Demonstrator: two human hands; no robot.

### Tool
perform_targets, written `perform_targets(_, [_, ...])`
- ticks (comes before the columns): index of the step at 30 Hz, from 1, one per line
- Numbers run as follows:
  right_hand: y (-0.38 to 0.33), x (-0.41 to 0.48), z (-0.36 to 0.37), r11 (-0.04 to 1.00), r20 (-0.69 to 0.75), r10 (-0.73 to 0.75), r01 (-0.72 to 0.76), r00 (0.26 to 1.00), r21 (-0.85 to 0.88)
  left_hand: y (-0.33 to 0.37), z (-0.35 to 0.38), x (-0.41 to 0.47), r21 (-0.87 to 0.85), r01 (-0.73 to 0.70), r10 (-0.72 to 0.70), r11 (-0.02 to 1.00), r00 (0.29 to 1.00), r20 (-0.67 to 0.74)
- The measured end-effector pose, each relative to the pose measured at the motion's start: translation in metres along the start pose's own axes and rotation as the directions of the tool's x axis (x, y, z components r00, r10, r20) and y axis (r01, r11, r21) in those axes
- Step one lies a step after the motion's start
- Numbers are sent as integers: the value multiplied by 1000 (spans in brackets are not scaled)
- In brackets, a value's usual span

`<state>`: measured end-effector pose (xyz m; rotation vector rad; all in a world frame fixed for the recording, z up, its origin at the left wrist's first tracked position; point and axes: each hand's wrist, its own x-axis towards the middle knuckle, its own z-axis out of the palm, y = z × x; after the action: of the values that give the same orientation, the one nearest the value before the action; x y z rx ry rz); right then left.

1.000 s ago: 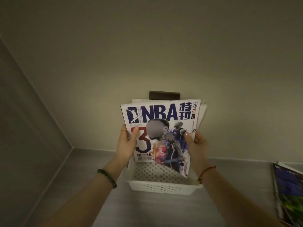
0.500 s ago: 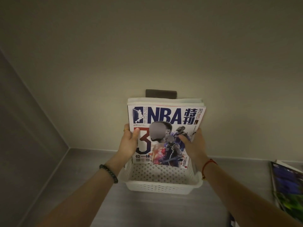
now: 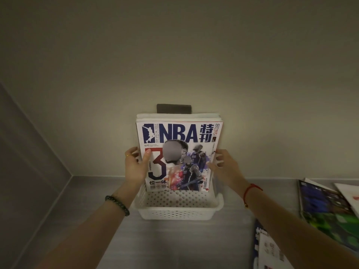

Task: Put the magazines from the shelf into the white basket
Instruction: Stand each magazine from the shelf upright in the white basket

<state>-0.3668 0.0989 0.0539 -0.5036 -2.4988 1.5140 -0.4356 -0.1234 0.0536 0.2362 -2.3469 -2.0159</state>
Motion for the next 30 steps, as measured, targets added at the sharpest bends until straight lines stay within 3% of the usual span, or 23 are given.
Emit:
perform_targets(5, [33, -43, -40, 999, -25, 11, -12, 1000, -47, -1, -3, -27, -48, 37, -42, 998, 991, -129])
perform_targets(12, [120, -127, -116, 978, -67, 156, -164, 986, -131, -8, 32, -94, 15, 43, -41, 999, 993, -107])
perform_targets(17, [164, -168, -181, 932, -175, 264, -298, 948, -206, -8, 90, -148, 61, 73, -85, 995, 971, 225])
perform_targets(20, [186, -189, -221, 906, -223, 311, -359, 924, -223, -10, 132, -187, 94, 89, -119, 992, 907, 403])
perform_targets(23, [209, -207, -260, 824, -240, 358, -426, 902, -374, -10, 170, -225, 182, 52, -147, 982, 816, 559])
perform_targets(30, [256, -207, -316, 654, -347, 386, -519, 855, -551, -18, 244, -282, 231, 168, -281, 958, 695, 662])
